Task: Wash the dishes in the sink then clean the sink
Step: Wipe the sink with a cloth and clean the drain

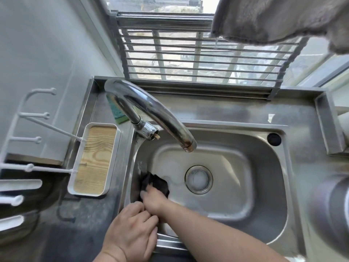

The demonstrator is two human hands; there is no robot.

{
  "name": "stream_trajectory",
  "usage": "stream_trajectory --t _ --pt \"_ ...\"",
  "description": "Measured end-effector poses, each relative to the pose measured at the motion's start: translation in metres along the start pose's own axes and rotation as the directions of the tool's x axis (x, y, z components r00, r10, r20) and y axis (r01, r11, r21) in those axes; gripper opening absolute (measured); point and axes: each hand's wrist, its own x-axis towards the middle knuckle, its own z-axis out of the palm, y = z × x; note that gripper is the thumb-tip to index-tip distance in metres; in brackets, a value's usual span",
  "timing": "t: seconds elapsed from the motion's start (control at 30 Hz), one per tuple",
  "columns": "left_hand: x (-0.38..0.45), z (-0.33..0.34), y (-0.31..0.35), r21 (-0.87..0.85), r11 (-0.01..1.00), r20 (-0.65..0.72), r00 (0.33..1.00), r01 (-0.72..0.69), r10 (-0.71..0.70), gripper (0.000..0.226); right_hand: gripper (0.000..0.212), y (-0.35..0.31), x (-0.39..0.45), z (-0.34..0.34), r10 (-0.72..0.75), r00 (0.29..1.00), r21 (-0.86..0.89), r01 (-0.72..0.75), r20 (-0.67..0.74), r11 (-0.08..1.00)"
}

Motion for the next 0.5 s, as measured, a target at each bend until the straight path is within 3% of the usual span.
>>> stream_trajectory --t 0.03,0.1,0.17,0.23,0.3,0.37,0.5 --pt "0.000 -0.001 0.000 0.001 1.000 0.000 1.000 -0.003 0.003 0.013 0.047 0.014 0.000 -0.005 -0.053 0.995 -0.317 0.079 0.090 0.945" --pt "-0.001 -0.001 -0.001 0.006 1.000 -0.005 1.000 0.007 -0.006 0.013 0.057 0.045 -0.005 -0.025 -0.106 0.950 -0.703 0.290 0.294 0.649" --pt "-0.002 -0.001 -0.001 -0.002 1.000 0.007 1.000 0.013 -0.013 0.013 0.054 0.075 -0.013 -0.052 -0.073 0.904 -0.813 0.412 0.422 0.411" --pt "-0.001 -0.001 -0.002 -0.011 1.000 0.011 1.000 0.021 -0.021 0.012 0.057 0.104 -0.025 -0.083 -0.046 0.874 -0.829 0.474 0.484 0.297" --pt "-0.002 0.000 -0.002 -0.010 1.000 0.019 0.999 0.029 -0.028 0.012 0.061 0.124 -0.050 -0.115 -0.001 0.866 -0.837 0.484 0.500 0.254" --pt "-0.003 -0.001 -0.002 -0.016 0.999 0.035 0.999 0.036 -0.035 0.011 0.055 0.137 -0.079 -0.143 0.098 0.888 -0.864 0.405 0.450 0.298" --pt "-0.001 -0.004 0.000 -0.005 0.999 0.042 0.998 0.047 -0.046 0.013 0.044 0.153 -0.120 -0.179 0.366 0.909 -0.907 0.033 0.202 0.420"
